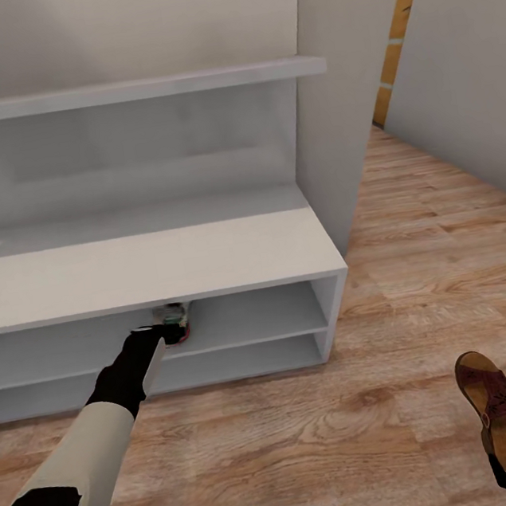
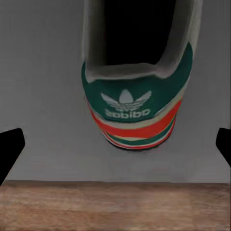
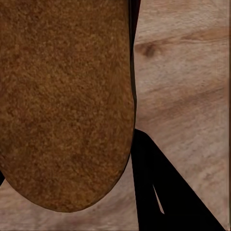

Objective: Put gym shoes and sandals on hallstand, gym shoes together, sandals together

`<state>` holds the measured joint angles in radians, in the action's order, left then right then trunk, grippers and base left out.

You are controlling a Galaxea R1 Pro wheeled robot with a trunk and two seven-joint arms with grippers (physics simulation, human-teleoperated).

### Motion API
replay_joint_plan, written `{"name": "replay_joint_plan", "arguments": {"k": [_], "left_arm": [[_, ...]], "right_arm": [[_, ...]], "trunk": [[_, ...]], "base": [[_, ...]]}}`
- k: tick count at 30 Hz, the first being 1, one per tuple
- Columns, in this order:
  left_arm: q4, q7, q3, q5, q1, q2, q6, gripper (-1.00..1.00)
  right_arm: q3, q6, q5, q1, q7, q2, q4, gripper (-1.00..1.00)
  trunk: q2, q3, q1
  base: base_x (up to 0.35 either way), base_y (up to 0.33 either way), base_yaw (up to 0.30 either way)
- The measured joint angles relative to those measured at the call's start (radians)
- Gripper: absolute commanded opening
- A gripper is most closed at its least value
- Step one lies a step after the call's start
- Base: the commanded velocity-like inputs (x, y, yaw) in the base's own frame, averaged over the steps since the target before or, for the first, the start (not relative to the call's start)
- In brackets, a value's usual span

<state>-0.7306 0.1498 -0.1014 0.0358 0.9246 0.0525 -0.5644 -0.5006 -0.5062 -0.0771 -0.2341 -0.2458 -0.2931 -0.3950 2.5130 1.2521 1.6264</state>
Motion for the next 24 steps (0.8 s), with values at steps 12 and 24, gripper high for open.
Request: {"name": "replay_joint_plan", "arguments": {"k": [12, 24], "left_arm": [[0.0, 0.0, 0.0, 0.0, -0.001, 0.001, 0.0, 1.0], [-0.01, -0.011, 0.001, 0.009, -0.019, 0.018, 0.008, 1.0]], "right_arm": [[0.0, 0.0, 0.0, 0.0, 0.0, 0.0, 0.0, -1.0], [0.0, 0.0, 0.001, 0.0, 0.0, 0.0, 0.003, -1.0]], "trunk": [[0.0, 0.0, 0.0], [0.0, 0.0, 0.0]], "base": [[-0.307, 0.139, 0.0], [-0.279, 0.215, 0.0]]}}
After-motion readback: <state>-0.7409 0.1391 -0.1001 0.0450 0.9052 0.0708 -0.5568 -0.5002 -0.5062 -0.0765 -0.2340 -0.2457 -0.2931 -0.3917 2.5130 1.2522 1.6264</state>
